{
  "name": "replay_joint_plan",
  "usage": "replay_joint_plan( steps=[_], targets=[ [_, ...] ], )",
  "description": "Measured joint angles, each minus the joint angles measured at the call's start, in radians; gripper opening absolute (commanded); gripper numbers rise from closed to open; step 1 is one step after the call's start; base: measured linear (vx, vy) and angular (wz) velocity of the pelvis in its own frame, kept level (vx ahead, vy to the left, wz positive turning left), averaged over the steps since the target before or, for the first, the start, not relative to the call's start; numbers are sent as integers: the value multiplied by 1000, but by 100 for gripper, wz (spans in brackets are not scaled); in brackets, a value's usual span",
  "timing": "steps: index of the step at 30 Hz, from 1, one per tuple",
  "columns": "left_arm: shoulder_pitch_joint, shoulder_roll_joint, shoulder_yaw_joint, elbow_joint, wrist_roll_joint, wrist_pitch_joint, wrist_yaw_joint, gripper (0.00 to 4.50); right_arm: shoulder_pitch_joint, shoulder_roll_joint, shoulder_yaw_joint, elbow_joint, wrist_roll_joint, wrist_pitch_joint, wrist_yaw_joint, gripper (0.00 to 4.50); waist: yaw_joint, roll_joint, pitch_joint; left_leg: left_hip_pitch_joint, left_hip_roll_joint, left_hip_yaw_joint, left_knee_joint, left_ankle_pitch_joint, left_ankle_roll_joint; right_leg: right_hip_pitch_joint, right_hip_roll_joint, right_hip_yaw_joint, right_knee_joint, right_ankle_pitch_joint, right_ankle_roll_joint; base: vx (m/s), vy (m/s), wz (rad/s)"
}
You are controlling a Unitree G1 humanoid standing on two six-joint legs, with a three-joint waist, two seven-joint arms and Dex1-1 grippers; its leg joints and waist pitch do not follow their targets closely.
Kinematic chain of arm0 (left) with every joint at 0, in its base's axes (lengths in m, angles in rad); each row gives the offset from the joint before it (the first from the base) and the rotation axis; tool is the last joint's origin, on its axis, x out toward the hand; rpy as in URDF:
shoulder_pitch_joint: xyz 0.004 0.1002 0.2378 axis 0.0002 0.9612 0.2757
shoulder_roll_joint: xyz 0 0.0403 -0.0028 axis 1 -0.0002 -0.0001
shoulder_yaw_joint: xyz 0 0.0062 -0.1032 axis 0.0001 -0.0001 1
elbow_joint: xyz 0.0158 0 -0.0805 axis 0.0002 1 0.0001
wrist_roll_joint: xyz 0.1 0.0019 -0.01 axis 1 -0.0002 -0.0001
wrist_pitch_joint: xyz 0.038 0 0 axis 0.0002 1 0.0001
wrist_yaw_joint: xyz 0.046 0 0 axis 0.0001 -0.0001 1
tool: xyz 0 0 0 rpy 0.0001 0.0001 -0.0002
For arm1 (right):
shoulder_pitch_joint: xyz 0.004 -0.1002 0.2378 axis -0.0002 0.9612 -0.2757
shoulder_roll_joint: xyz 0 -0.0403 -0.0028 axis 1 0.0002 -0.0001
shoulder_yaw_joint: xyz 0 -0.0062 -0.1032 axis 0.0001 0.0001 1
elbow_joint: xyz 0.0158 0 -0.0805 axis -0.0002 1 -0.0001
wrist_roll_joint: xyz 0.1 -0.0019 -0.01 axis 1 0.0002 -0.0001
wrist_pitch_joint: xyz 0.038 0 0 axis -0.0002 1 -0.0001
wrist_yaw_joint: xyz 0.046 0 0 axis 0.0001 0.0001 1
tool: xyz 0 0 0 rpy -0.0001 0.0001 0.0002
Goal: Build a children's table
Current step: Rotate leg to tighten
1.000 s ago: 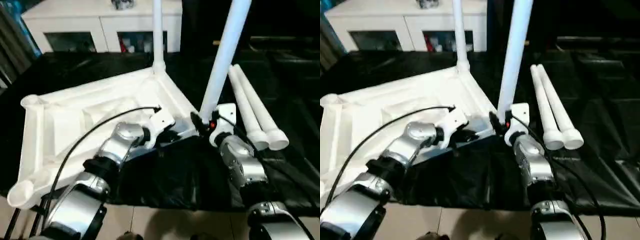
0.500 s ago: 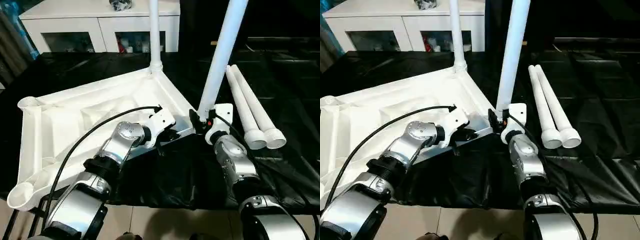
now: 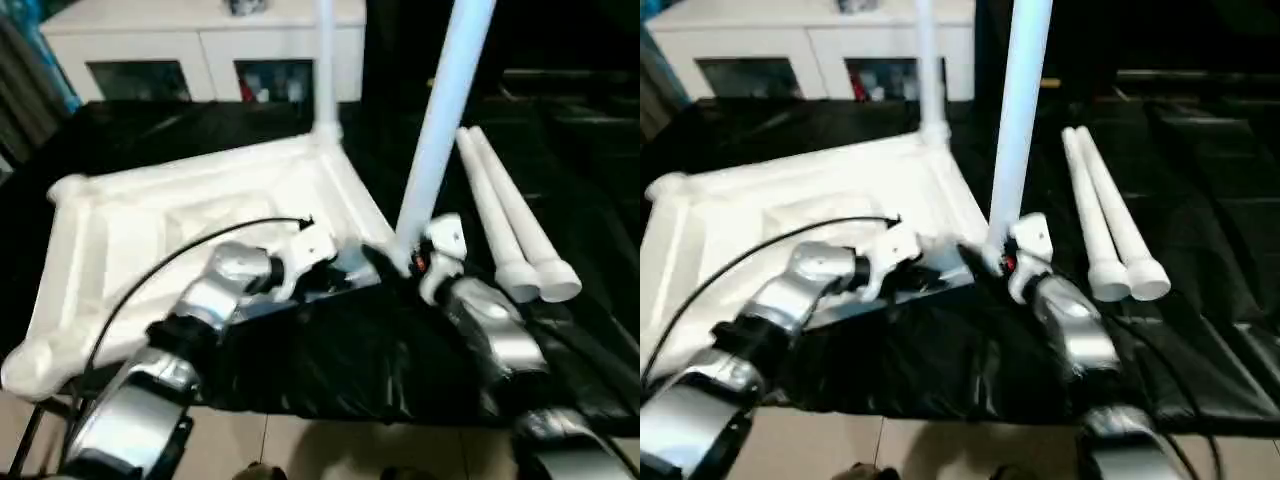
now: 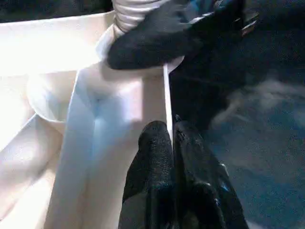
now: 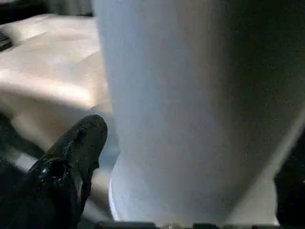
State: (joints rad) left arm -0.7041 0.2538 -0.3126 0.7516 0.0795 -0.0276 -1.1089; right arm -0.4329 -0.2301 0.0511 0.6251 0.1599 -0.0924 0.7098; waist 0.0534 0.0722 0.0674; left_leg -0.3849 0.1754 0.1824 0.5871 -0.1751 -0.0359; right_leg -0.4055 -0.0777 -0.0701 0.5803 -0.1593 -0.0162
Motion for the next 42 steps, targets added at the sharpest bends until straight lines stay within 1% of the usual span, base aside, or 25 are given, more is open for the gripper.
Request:
replay_joint_plan(
  steps=[2,4,5,10,13,14,18,19,21,23,24,26,28,30,34,36,38,40,42],
  targets=[
    [7,24,-12,-12,-7,-23,-58,0,44,-57,34,-88,11,30,99,436,7,0,0,1,0,0,0,0,0,1,0,0,0,0,0,0,0,0],
    [12,38,-18,-17,-10,-37,-94,0,62,-87,46,-134,30,60,160,436,11,0,0,1,0,0,0,0,0,1,0,0,-1,0,0,0,0,0],
    [14,46,-21,-24,-12,-46,-117,0,80,-114,62,-174,41,79,207,436,13,1,0,1,0,0,0,0,0,1,0,0,-1,0,0,0,0,0],
    [28,76,-38,-39,-26,-77,-207,0,123,-224,117,-290,53,140,364,436,23,2,-1,1,0,0,0,0,0,2,0,0,-1,0,0,0,0,0],
    [30,89,-44,-40,-28,-93,-244,0,128,-256,135,-329,53,171,419,436,28,2,-1,1,0,0,0,0,0,2,0,0,-1,0,0,0,0,0],
    [30,92,-46,-40,-28,-99,-253,0,130,-262,138,-337,53,180,430,410,31,2,-2,1,0,0,0,0,0,2,0,0,-1,0,0,0,0,0],
    [31,99,-55,-42,-32,-110,-276,0,131,-280,151,-358,52,201,451,397,34,2,-2,1,0,0,1,0,0,2,0,1,-1,0,0,0,0,0],
    [32,100,-56,-43,-33,-111,-279,0,131,-282,153,-361,52,203,454,384,34,1,-2,1,0,0,0,0,0,2,0,1,-1,0,0,0,0,0],
    [34,105,-58,-50,-33,-111,-285,0,131,-283,155,-373,52,220,456,360,34,1,-2,1,0,0,0,0,0,2,0,1,-1,0,0,0,0,0],
    [35,108,-58,-50,-34,-113,-294,0,132,-284,156,-379,53,230,458,359,34,1,-2,1,0,0,0,0,0,2,0,0,-1,0,0,0,0,0],
    [35,109,-59,-50,-34,-115,-295,0,132,-284,157,-384,53,237,463,352,34,1,-2,1,0,0,0,0,0,2,0,0,-1,0,0,0,0,0],
    [35,111,-60,-50,-33,-121,-300,0,134,-285,157,-390,57,249,468,324,34,1,-3,1,0,0,0,0,0,2,0,0,-1,0,0,0,0,0],
    [35,112,-61,-50,-33,-125,-304,0,139,-288,157,-400,64,260,475,317,34,1,-3,1,0,0,1,0,0,2,0,0,-1,0,0,0,0,0],
    [35,114,-62,-50,-34,-127,-310,0,148,-288,157,-414,65,267,474,292,34,1,-3,1,0,0,0,0,0,2,0,0,-1,0,0,0,0,0],
    [35,114,-63,-49,-34,-119,-307,0,161,-277,150,-427,72,289,459,279,35,0,-4,2,0,0,1,0,0,2,0,0,0,0,0,0,0,0],
    [32,103,-56,-44,-34,-101,-289,0,168,-243,130,-424,80,303,426,277,35,0,-4,3,0,0,2,0,0,3,0,1,1,0,0,0,0,0],
    [12,80,-36,-19,-21,-64,-218,0,167,-186,83,-396,80,307,325,277,33,-1,-4,4,1,0,6,0,0,2,0,1,4,0,0,0,0,0],
    [-8,48,-28,10,-5,-29,-148,0,164,-140,55,-361,63,291,223,277,30,-1,-4,5,0,0,6,0,0,4,0,2,4,-4,6,0,0,0],
    [-16,13,-18,23,4,8,-76,0,155,-97,28,-324,38,266,110,276,21,-2,-4,7,-1,1,6,0,0,4,-1,3,4,-4,7,0,0,0]
  ],
)
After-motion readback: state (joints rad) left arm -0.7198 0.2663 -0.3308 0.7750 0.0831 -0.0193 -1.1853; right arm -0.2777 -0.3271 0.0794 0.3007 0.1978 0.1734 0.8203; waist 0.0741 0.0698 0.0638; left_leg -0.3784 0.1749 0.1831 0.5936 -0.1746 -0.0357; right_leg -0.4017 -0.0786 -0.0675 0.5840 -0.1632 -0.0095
